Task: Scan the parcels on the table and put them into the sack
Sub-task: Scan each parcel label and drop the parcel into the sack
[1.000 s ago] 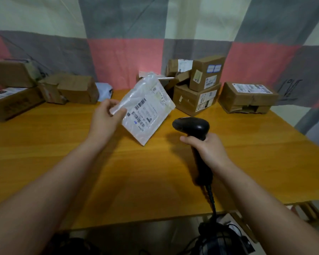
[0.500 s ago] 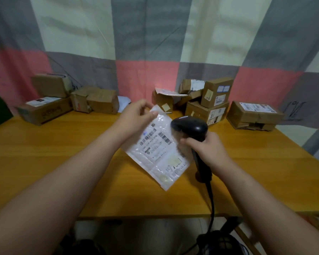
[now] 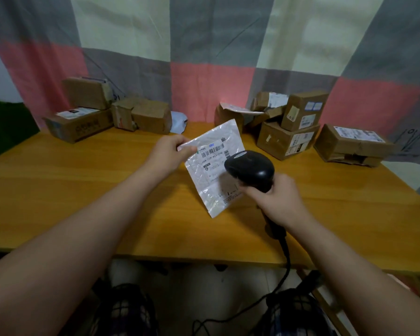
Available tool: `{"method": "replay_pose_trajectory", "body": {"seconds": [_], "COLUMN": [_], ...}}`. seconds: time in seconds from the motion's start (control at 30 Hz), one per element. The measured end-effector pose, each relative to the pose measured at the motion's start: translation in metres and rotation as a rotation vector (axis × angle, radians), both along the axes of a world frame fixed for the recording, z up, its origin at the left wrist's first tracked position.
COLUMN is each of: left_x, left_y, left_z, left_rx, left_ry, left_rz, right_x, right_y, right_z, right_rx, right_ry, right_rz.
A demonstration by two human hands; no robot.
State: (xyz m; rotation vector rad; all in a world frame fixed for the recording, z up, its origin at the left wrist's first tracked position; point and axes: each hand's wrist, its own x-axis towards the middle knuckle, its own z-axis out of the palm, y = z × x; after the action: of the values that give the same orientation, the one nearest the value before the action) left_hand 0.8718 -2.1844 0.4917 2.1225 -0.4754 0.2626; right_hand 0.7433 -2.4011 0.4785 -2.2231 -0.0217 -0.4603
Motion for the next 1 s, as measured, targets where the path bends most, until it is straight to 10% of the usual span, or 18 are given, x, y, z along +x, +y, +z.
{"method": "replay_pose_trajectory", "body": {"seconds": [1.0], "left_x": [0.005], "left_y": [-0.016], "left_z": [0.005], "left_rx": [0.073], "left_ry": [-0.046], "left_rz": [0.080], "right_x": [-0.014], "right_y": [0.001], "right_z": [-0.004], "right_rx": [0.039], "right_ry": [-0.057], "right_rz": [-0.011]}}
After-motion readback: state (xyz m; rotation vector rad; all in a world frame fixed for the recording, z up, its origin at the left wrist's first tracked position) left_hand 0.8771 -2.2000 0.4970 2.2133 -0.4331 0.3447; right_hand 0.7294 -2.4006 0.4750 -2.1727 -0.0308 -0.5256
